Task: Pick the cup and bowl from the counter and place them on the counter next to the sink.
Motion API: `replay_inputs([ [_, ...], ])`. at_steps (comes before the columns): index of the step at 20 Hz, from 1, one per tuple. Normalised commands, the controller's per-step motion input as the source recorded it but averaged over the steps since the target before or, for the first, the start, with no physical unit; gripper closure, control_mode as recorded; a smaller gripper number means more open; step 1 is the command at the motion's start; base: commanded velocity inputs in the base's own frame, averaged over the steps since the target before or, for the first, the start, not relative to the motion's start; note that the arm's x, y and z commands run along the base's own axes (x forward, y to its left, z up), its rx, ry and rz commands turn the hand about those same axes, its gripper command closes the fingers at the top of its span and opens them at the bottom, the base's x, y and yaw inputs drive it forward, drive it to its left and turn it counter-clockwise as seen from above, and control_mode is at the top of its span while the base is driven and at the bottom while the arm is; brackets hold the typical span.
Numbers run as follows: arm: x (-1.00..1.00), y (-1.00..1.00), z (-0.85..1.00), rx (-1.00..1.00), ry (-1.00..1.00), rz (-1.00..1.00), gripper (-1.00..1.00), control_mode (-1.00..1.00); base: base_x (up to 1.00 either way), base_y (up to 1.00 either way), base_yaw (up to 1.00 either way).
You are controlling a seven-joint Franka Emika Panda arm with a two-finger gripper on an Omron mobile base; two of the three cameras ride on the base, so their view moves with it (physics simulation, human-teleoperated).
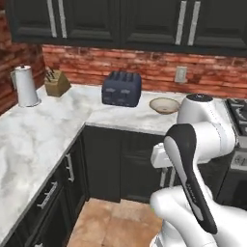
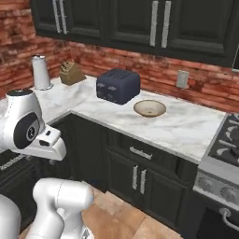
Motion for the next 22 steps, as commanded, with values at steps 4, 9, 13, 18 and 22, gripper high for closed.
replay_inputs([
  [4,0.0,0.0,0.0,0.0,0.0,0.0,-1.0,1.0,-0.16,0.0,-0.83],
  [9,0.0,0.0,0.0,0.0,0.0,0.0,-1.0,1.0,-0.21,-0.02,-0.74],
  [13,0.0,0.0,0.0,0.0,0.0,0.0,-1.0,1.0,0.25,-0.01,-0.26],
  [18,0.0,0.0,0.0,0.0,0.0,0.0,-1.0,1.0,0.74,0.0,-0.06],
  [22,0.0,0.0,0.0,0.0,0.0,0.0,-1.0,1.0,0.54,0.0,-0.05],
])
